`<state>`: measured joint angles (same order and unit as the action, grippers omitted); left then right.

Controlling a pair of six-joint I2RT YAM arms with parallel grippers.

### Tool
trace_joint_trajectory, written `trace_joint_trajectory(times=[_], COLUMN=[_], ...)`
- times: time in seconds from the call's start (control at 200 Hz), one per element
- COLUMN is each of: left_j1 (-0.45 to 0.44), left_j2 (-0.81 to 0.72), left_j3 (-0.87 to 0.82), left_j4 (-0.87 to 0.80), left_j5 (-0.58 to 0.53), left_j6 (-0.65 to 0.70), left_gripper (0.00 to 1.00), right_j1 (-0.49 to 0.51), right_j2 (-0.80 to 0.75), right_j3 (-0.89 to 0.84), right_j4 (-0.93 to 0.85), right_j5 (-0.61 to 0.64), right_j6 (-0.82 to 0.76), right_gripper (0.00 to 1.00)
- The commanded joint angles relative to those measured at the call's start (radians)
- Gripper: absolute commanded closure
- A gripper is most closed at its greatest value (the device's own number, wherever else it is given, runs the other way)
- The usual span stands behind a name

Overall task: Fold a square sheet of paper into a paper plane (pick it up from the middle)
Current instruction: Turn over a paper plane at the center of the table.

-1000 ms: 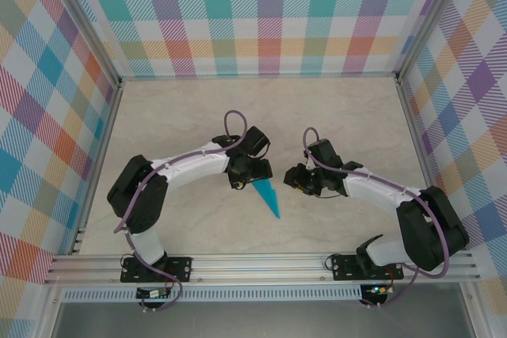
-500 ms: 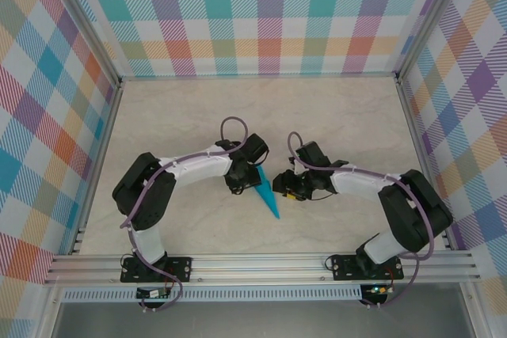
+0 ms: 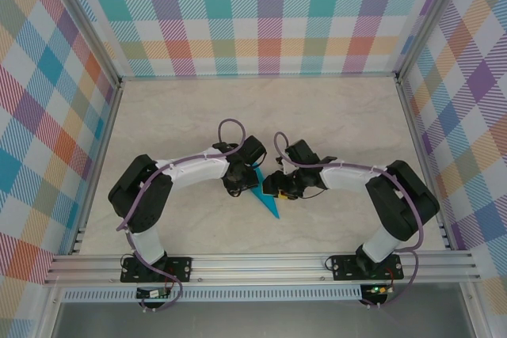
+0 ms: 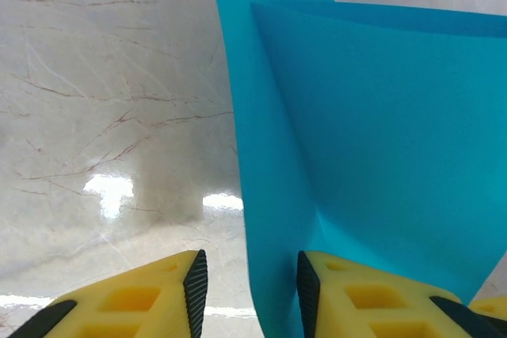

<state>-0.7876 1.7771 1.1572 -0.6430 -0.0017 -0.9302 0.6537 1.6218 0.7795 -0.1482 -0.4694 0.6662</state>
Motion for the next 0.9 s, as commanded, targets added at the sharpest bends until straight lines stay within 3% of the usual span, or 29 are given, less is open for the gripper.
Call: trace_joint_trajectory(times=[0.0,0.08,0.285,0.6,0.895], left_j1=[0.004,0.004,0.004,0.004,0.004], left_j2=[-0.028,-0.033,-0.048,-0.074,-0.126], left_j3=[-0.023,-0.036,-0.057,-0.078,-0.11], left_j4=[-0.001,0.003,0.025,0.038,0.059], left_j5=[-0.008,-0.008,-0.005,-0.006,-0.017], left_j6=[0.007,0.005,0.002,0.002,-0.003], left_gripper=[0.64,0.69,0.68,0.68,0.68], right_j1=[0.018,0.03,0.07,0.132,0.165], right_j2=[0.024,0.03,0.039,0.093,0.138], right_j3=[0.031,0.036,0.057,0.135,0.209], right_j4=[0.011,0.004,-0.047,-0.156,-0.241], right_j5=[-0.037,-0.025,0.051,0.175,0.271], right_j6=[-0.04,-0.046,-0.076,-0.125,-0.152], right_gripper=[0.47,0.46,0.47,0.56,0.79])
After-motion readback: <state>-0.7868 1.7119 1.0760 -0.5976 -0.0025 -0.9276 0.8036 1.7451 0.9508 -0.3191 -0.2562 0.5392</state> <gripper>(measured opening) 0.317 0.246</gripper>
